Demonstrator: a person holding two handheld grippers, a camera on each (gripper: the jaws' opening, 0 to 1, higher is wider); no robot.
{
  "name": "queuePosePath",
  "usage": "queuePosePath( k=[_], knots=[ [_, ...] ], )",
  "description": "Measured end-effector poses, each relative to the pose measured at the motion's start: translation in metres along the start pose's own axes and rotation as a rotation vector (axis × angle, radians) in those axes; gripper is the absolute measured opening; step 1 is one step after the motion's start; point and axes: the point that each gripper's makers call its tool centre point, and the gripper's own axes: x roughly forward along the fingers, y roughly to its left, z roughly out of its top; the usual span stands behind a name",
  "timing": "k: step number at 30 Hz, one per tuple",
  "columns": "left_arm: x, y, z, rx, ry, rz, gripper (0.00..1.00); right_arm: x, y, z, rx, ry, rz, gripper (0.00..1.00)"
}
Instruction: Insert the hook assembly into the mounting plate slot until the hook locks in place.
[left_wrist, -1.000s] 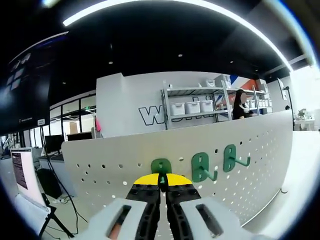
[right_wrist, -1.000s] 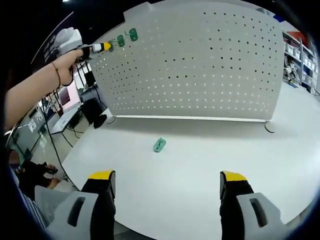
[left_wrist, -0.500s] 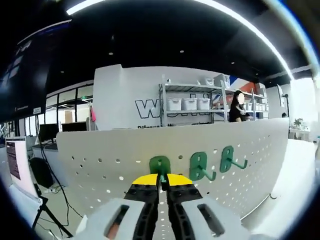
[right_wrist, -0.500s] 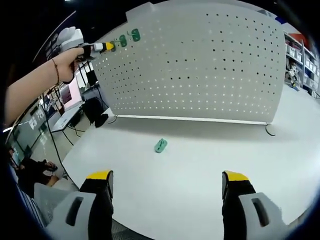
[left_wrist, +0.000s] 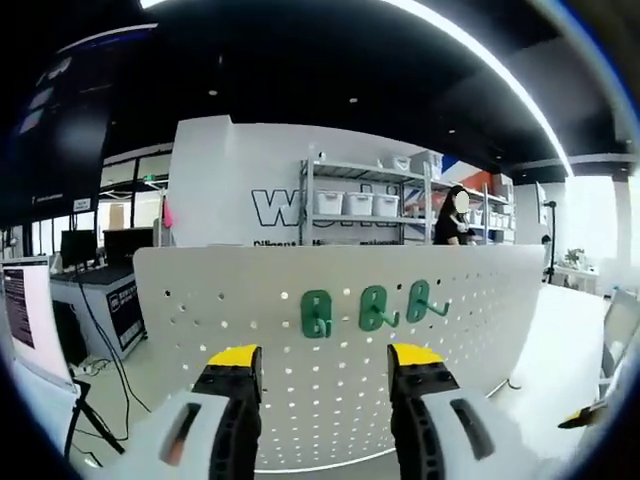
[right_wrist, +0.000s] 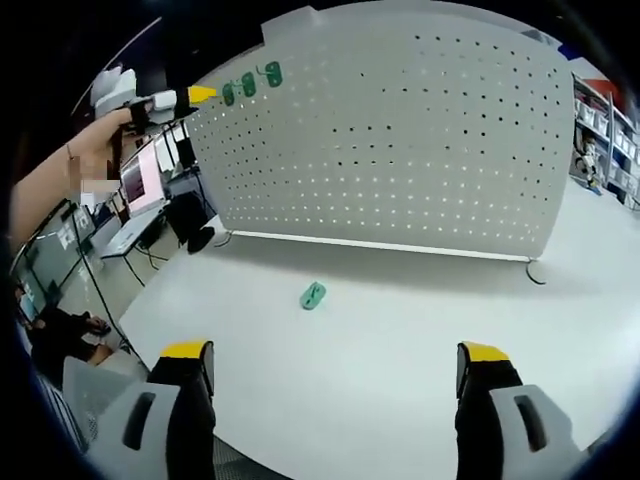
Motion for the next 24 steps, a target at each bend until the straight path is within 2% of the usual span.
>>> queuePosePath(
  k=[7,12,16,19,24],
  knots=[
    [-0.021,-0.009,-0.008,-0.002,0.052,-0.066,0.67,-0.002,0.007,-0.003,-0.002,-0.012,0.028,0.95],
    [-0.037,-0.019,-0.024,-0.034,0.111,-0.105,0.74,-0.001,0.013,-0.007,0.058,-0.001,0.065,1.00],
    [-0.050,-0.025,-0.038,-0.054,0.154,-0.121,0.78,-0.003,0.014,-0.013,0.025,0.033,0.072,0.99],
    [-0.060,-0.031,-0.059,-0.047,0.229,-0.130,0.83,-0.004,0.016,-0.015,-0.005,0.041,0.075,0.97],
    [-0.072,-0.043,-0.079,-0.121,0.280,-0.160,0.90,-0.007,0.019,-0.019,-0.004,0.058,0.092,0.93]
  ],
)
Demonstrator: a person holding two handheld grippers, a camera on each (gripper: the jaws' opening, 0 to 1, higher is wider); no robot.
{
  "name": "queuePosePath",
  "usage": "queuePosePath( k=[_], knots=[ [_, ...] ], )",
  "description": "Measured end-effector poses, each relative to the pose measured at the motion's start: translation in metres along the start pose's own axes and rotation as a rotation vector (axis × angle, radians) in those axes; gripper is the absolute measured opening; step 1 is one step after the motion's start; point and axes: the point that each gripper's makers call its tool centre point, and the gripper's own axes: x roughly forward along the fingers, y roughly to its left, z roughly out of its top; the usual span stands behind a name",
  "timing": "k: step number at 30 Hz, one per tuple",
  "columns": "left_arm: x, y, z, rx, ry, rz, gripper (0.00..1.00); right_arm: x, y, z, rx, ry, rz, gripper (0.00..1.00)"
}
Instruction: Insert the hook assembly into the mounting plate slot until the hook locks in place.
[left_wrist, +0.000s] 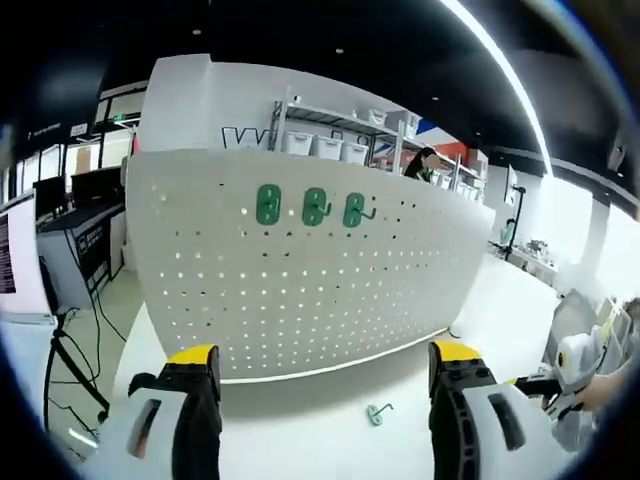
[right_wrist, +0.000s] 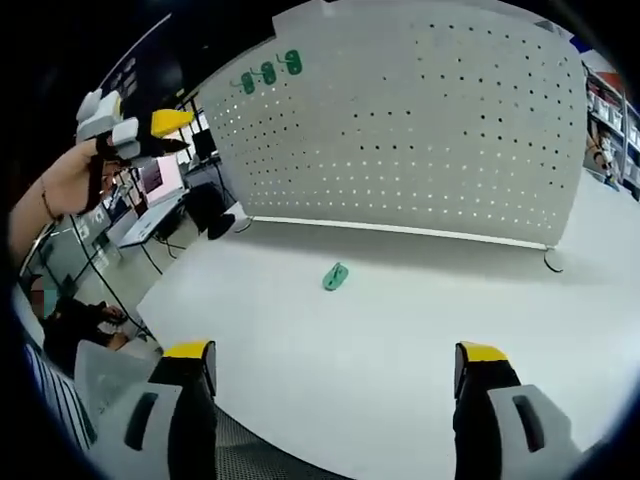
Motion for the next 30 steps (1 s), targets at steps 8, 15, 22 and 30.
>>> queuePosePath(
  k=[8,15,22,30],
  knots=[
    [-0.013,-0.015,-0.033,-0.030,0.062,-0.036,0.95,-0.005,0.003,-0.004,-0.011,0.013,0.016,0.85],
    [-0.022,-0.015,-0.048,-0.078,0.093,-0.044,0.96,-0.008,0.003,-0.007,-0.030,0.025,0.016,0.85],
    [-0.030,-0.018,-0.059,-0.084,0.106,-0.051,0.98,-0.011,0.005,-0.010,-0.060,0.036,0.025,0.83],
    [-0.041,-0.018,-0.085,-0.074,0.163,-0.047,1.00,-0.013,0.009,-0.016,-0.090,0.063,0.049,0.78]
  ],
)
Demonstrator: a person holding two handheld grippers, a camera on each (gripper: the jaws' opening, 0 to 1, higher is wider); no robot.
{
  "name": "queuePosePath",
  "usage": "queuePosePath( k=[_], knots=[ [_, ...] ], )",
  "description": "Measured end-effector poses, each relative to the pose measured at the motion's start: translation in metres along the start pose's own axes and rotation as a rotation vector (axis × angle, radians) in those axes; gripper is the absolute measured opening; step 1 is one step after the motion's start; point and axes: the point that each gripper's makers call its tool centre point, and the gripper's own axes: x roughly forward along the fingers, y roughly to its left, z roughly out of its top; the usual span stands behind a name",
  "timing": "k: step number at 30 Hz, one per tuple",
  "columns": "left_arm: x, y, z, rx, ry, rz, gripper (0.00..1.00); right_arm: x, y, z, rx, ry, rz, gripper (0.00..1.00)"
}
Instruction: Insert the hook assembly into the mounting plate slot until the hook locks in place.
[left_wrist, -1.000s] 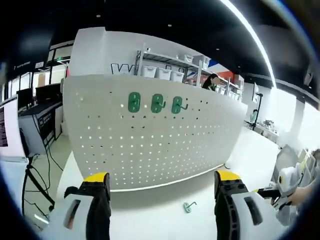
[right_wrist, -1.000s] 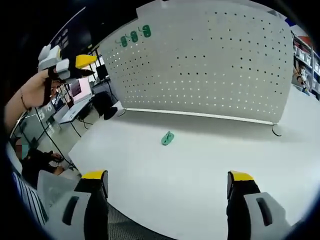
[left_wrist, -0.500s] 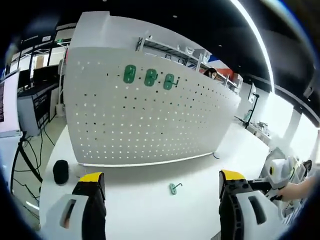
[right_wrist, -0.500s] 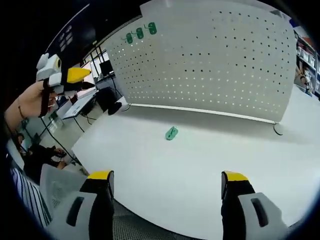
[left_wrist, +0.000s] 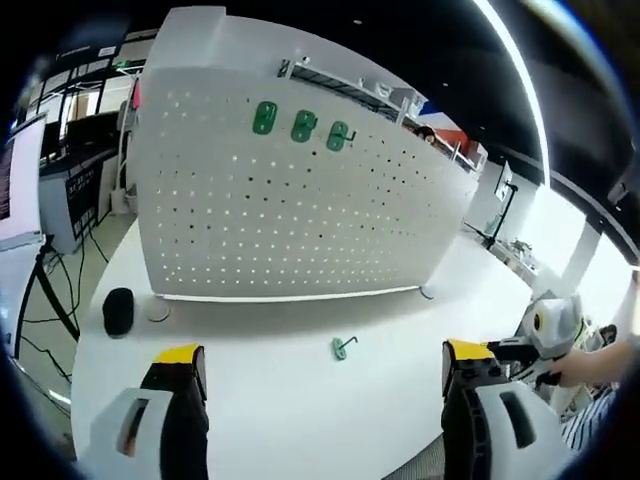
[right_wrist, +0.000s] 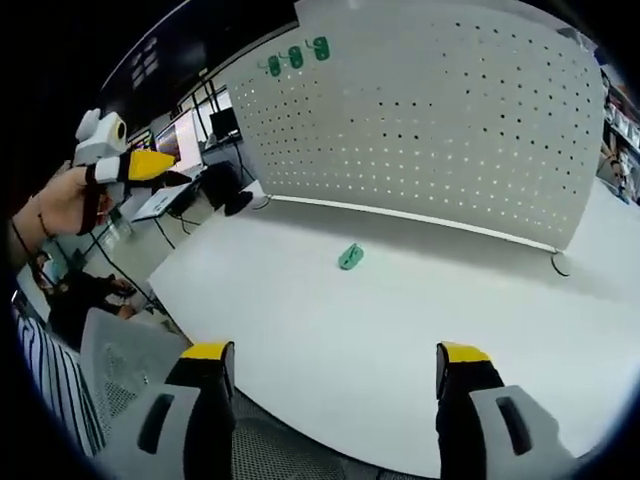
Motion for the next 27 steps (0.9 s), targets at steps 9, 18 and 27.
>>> queuePosePath(
  k=[9,18,27],
  knots=[
    [-0.003,-0.004,-0.030,-0.044,0.058,-0.034,1.00,0.001,0.007,-0.002,-0.070,0.026,0.054,0.70],
    [-0.009,-0.003,-0.050,-0.086,0.083,-0.032,1.00,0.014,0.010,-0.001,-0.236,0.081,0.114,0.48],
    [-0.017,0.001,-0.075,-0.129,0.117,-0.018,1.00,0.042,0.006,0.020,-0.353,0.113,0.159,0.34]
  ],
)
